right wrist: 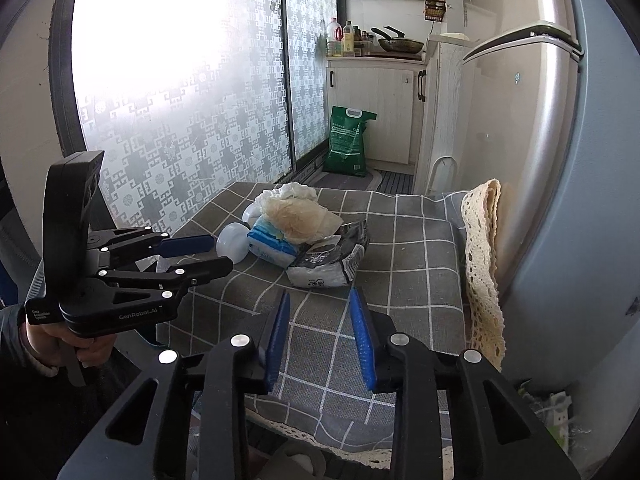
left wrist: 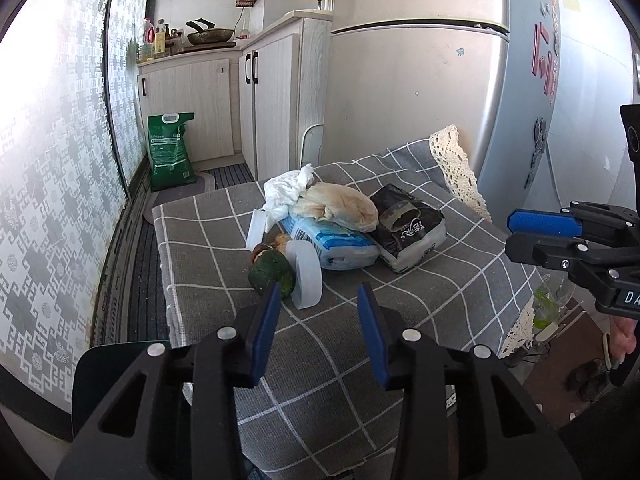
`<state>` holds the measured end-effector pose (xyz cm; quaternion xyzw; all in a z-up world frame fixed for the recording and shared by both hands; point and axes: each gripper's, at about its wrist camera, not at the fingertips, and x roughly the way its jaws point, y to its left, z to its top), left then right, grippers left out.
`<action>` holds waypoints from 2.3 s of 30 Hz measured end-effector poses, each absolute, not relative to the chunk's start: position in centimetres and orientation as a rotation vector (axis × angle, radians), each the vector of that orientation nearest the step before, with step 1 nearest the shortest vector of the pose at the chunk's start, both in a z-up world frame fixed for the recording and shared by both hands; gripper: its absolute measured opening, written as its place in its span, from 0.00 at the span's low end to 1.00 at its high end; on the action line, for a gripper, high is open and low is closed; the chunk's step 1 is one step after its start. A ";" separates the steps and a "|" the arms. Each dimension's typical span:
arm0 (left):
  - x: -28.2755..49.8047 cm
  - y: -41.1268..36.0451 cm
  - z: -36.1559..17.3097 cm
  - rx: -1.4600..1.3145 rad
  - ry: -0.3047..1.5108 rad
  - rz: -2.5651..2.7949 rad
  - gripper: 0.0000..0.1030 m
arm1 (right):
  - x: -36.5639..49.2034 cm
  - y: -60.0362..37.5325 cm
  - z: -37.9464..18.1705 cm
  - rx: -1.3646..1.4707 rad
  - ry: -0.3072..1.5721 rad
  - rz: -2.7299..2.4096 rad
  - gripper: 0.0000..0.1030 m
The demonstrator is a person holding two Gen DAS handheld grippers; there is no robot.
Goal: Collect trash
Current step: 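Grasp the black snack bag with the right tool while the left tool grasps the white plastic cup, then carry the black bag and white cup over the teal trash bin with both tools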
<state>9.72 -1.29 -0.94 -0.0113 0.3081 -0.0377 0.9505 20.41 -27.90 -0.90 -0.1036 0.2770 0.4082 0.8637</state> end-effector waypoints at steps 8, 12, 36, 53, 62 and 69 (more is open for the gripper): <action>11.5 -1.0 -1.2 -0.051 0.648 -0.062 0.35 | 22.5 -27.1 -1.4 -0.209 0.616 0.877 0.22; 12.0 -0.7 -1.4 -0.078 0.660 -0.071 0.27 | 23.6 -26.5 -1.8 -0.187 0.639 0.893 0.22; 9.0 -0.5 0.1 -0.141 0.552 -0.245 0.11 | 28.3 -24.1 -3.7 0.084 0.834 0.888 0.26; 4.5 5.5 1.8 -0.210 0.472 -0.176 0.11 | 24.2 -23.3 2.9 -0.126 0.567 0.683 0.13; 2.1 10.4 1.1 -0.242 0.472 -0.085 0.11 | 20.5 -17.3 4.7 -0.154 0.534 0.835 0.13; 0.6 14.4 -1.1 -0.245 0.528 0.034 0.11 | 17.3 -11.2 4.3 -0.232 0.555 0.967 0.13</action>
